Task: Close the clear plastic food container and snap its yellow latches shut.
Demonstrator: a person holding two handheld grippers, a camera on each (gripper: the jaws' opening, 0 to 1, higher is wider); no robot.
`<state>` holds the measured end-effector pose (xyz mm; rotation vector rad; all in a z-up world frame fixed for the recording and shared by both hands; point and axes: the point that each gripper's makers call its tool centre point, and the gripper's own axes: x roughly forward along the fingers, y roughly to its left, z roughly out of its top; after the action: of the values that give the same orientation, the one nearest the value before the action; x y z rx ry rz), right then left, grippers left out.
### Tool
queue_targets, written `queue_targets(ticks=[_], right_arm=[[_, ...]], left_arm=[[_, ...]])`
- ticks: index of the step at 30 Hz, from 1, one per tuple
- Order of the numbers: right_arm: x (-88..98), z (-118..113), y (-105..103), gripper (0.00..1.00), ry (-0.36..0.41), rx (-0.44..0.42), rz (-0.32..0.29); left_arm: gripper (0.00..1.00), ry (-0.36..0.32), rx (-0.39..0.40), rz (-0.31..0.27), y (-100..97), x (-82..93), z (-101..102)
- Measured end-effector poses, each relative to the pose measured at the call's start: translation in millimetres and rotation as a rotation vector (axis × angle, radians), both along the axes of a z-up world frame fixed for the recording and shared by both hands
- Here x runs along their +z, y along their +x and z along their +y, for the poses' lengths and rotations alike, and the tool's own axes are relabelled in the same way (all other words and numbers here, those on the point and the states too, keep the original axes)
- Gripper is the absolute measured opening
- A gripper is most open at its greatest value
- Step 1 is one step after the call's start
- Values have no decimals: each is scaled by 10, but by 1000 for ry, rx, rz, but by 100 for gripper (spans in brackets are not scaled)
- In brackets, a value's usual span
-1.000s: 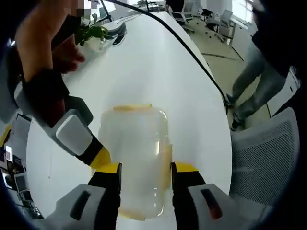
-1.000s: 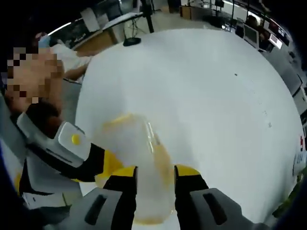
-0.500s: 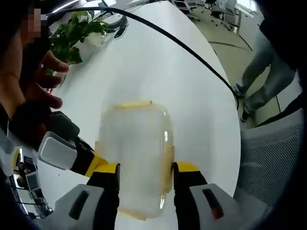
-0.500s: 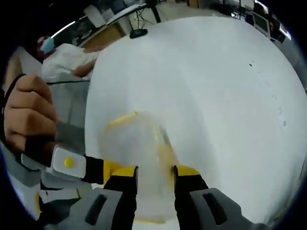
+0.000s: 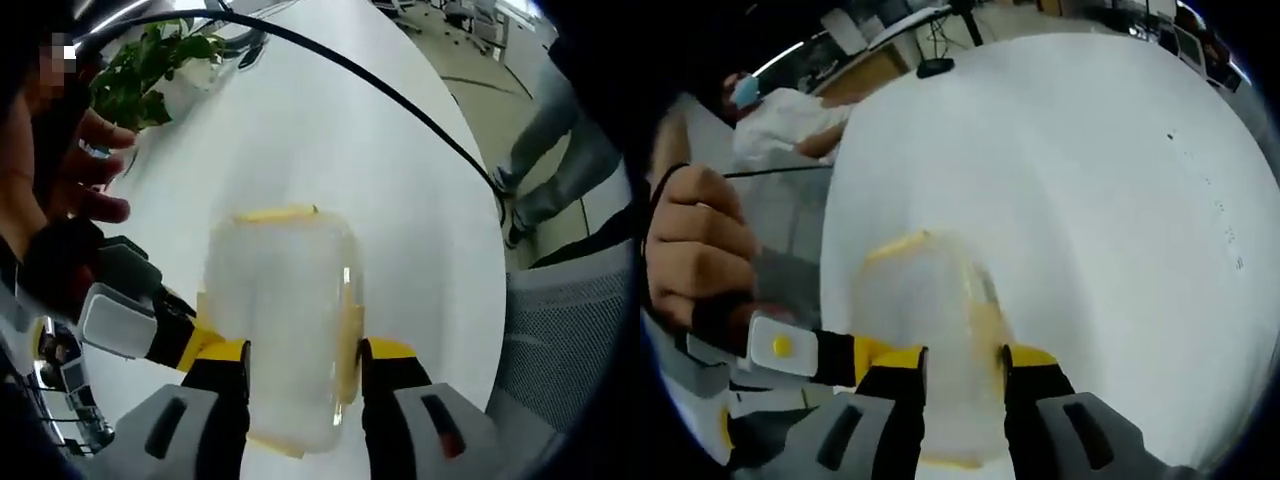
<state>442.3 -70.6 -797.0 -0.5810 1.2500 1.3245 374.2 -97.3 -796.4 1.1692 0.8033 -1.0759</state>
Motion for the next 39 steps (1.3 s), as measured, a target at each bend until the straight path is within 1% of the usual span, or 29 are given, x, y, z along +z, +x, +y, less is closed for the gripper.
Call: queue_targets(ticks=[5, 7, 9, 10, 11, 12, 13, 14, 15, 16, 17, 18, 19, 21, 22, 23, 24, 25, 26, 27, 28, 31, 34, 37, 39], right_arm=[[-5, -9, 1, 28, 21, -4, 10], [2, -6, -12, 28, 26, -17, 24], [6, 6, -44, 28, 36, -12, 37], [9, 4, -43, 26, 38, -13, 43], [18, 68, -87, 27, 64, -62, 83], [-12, -21, -57, 26, 39, -7, 82], [-59, -41, -12, 27, 46, -3, 79], [-13, -6, -118, 26, 37, -32, 94], [31, 28, -216, 26, 46, -8, 84], [59, 75, -267, 26, 43, -19, 86], [77, 91, -309, 26, 45, -15, 83], [96, 89, -310, 26, 64, -21, 112], [99, 65, -285, 26, 64, -22, 107], [76, 49, -227, 27, 60, -30, 126], [58, 39, -190, 27, 52, -30, 102], [54, 42, -198, 27, 51, -29, 97], [51, 39, -178, 27, 58, -30, 107], [37, 20, -114, 27, 63, -32, 105], [20, 14, -99, 27, 63, -35, 69], [25, 16, -124, 27, 70, -36, 74], [22, 18, -130, 27, 68, -38, 56], [44, 30, -165, 27, 68, -34, 43], [59, 27, -169, 27, 62, -36, 19], [65, 15, -146, 27, 64, -50, 10], [56, -34, -52, 27, 71, -70, 3]], left_arm=[[42, 10, 9, 2, 5, -4, 1], [42, 11, 9, 2, 5, -7, 3], [41, 9, 7, 0, 7, -9, 4], [41, 9, 7, 0, 7, -10, 4], [41, 18, 18, -14, 14, -14, 14], [41, 19, 17, -9, 4, -50, 0], [40, 22, 21, -10, 3, -59, -1], [40, 24, 25, -10, 4, -65, 0], [40, 25, 26, -12, 3, -69, -2], [40, 20, 23, -16, 6, -70, 8], [38, 19, 8, -55, 51, -55, 2], [38, 20, 18, -32, -17, -102, -26], [38, 26, 14, -33, -9, -98, -35], [38, 32, 28, -31, -5, -94, -42], [38, 32, 26, -31, -15, -100, -39], [38, 31, 25, -31, -19, -104, -38], [39, 23, 16, -31, -23, -94, -29], [39, 18, 12, -32, -25, -83, -20], [39, 16, 12, -33, -28, -88, -26], [40, 15, 12, -35, -26, -75, -22], [40, 15, 13, -36, -30, -79, -29], [41, 14, 4, -40, -29, -58, -16], [42, -7, -11, -28, -29, -36, -7], [42, -18, -17, -16, -34, -14, -3], [42, -26, -29, -3, -21, 0, 0]])
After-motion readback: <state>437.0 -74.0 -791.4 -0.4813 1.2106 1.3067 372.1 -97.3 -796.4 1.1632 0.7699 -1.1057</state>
